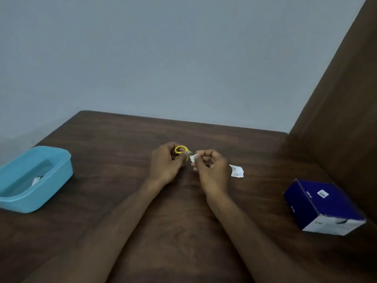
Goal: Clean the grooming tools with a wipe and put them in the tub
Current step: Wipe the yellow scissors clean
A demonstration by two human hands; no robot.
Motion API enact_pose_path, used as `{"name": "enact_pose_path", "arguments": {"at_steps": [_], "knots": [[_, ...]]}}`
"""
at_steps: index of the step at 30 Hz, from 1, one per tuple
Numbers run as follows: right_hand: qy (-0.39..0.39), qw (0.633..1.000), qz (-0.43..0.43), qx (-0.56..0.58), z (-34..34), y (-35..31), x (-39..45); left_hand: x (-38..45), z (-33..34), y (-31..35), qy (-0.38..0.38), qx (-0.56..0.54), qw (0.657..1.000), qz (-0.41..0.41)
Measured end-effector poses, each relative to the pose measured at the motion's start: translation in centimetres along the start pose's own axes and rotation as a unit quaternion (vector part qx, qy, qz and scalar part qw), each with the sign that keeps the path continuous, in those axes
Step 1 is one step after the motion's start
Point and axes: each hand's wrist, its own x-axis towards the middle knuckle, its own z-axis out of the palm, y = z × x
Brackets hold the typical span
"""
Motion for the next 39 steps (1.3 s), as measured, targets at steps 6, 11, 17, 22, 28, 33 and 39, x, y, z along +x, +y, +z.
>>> {"name": "enact_pose_path", "arguments": {"at_steps": [6,11,17,22,28,33,39], "knots": [[-0.033,0.996,0.042,0.077,-0.4,-0.3,0.6,-0.2,-0.3,1.0,0.001,-0.154,0.985,-0.075],[-0.044,0.985,0.061,0.158,-1.0,-0.7,1.5,0.0,-0.8,2.0,0.005,-0.315,0.938,-0.143],[-0.068,0.977,0.044,0.198,-1.3,-0.6,1.6,0.3,-0.3,2.6,-0.022,-0.385,0.903,-0.188],[-0.064,0.983,0.027,0.171,-1.4,-0.6,2.1,-0.6,0.3,3.1,-0.05,-0.374,0.909,-0.179],[-0.048,0.99,0.034,0.129,-1.7,-0.4,2.1,-1.4,0.2,3.7,-0.084,-0.333,0.928,-0.144],[-0.029,0.991,0.056,0.117,-1.9,-0.2,2.3,-2.0,0.4,4.1,-0.086,-0.294,0.947,-0.1],[-0.012,0.993,0.061,0.104,-2.0,-0.6,2.3,-2.0,0.4,4.0,-0.084,-0.282,0.952,-0.083]]}}
